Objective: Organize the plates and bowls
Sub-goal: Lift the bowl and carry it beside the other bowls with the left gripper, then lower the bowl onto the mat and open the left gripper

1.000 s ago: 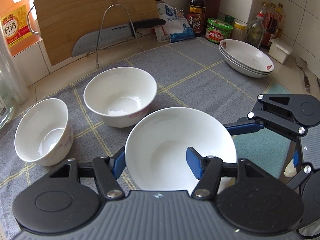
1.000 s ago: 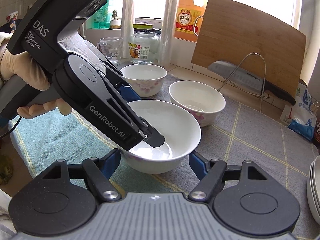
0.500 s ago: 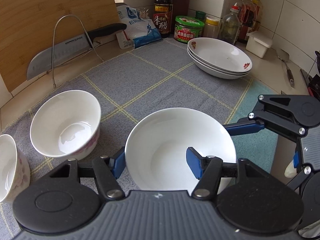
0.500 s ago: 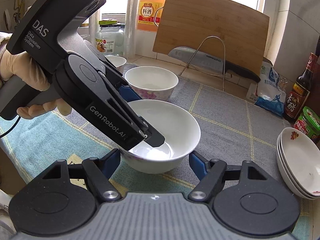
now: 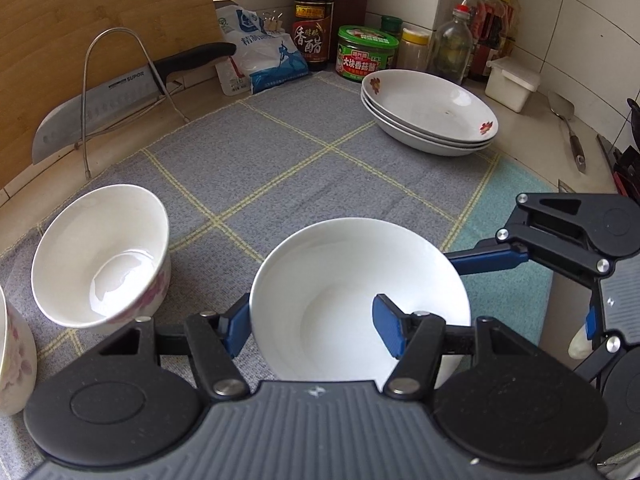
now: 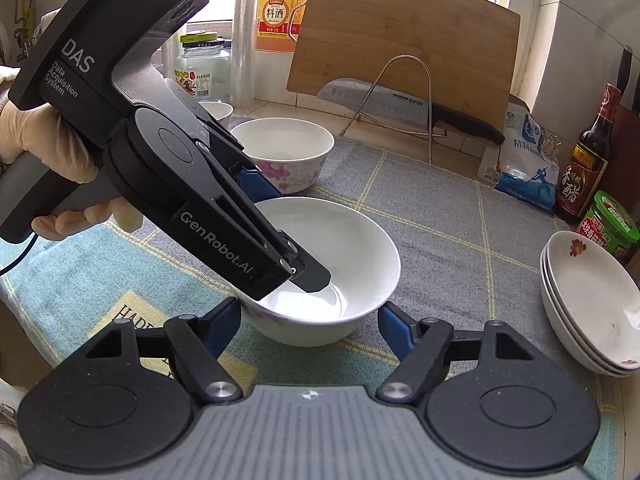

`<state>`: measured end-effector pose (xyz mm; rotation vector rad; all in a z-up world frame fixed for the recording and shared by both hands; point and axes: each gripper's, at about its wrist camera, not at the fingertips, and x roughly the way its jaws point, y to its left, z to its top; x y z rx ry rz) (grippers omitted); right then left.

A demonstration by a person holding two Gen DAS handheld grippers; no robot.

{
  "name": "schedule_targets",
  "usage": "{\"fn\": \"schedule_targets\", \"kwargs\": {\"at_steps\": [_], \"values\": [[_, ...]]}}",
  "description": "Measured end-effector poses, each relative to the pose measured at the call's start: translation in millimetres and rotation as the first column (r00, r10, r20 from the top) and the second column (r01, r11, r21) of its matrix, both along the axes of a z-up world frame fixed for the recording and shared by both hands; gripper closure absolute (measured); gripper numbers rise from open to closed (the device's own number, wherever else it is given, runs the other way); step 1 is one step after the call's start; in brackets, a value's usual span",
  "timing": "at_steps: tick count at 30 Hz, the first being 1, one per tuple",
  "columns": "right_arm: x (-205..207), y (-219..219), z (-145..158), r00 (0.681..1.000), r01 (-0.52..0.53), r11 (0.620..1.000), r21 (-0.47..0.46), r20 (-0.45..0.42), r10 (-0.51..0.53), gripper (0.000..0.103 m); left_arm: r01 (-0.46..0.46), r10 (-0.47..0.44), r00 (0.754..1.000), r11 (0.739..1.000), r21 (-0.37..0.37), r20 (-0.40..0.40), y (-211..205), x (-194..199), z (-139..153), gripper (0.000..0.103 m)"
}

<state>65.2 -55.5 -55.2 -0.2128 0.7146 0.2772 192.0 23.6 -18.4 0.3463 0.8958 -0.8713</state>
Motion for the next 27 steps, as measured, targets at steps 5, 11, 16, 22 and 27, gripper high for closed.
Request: {"fn": "schedule_targets", "kwargs": {"at_steps": [5, 11, 16, 22, 27], "values": [[1.6, 0.1, -0.3, 1.0, 0.0, 1.0, 0.0, -0.002, 0.0, 0.024, 0.001, -0.001, 1.0, 1.0, -0.003, 0.004, 0.6, -0.9, -0.2, 0.041], [1.9, 1.3, -2.1, 1.0, 0.003, 1.0, -0.002, -0.003, -0.003, 0.023, 0.004, -0.004, 1.0, 1.0, -0.009, 0.005, 1.0, -2.0, -0.5, 0.036], [-1.0, -1.5, 0.2, 1.0, 0.004, 0.999, 0.033, 0.016, -0.004, 0.007, 0.017, -0.016, 0.998, 1.0, -0.021, 0.053, 1.0, -8.4, 5.2, 0.015], [-3.5, -4.2, 6.3, 0.999, 0.011, 0.999, 0.047, 0.035, -0.012, 0.0, -0.017, 0.02, 0.997, 0.999, -0.036, 0.08, 11.7, -12.5, 13.1, 0.013], [-6.6, -5.3, 12.3, 0.999, 0.014, 0.999, 0.052, 0.038, -0.016, 0.0, -0.083, 0.089, 0.992, 0.994, -0.064, 0.089, 29.3, -17.6, 20.5, 0.01]]}}
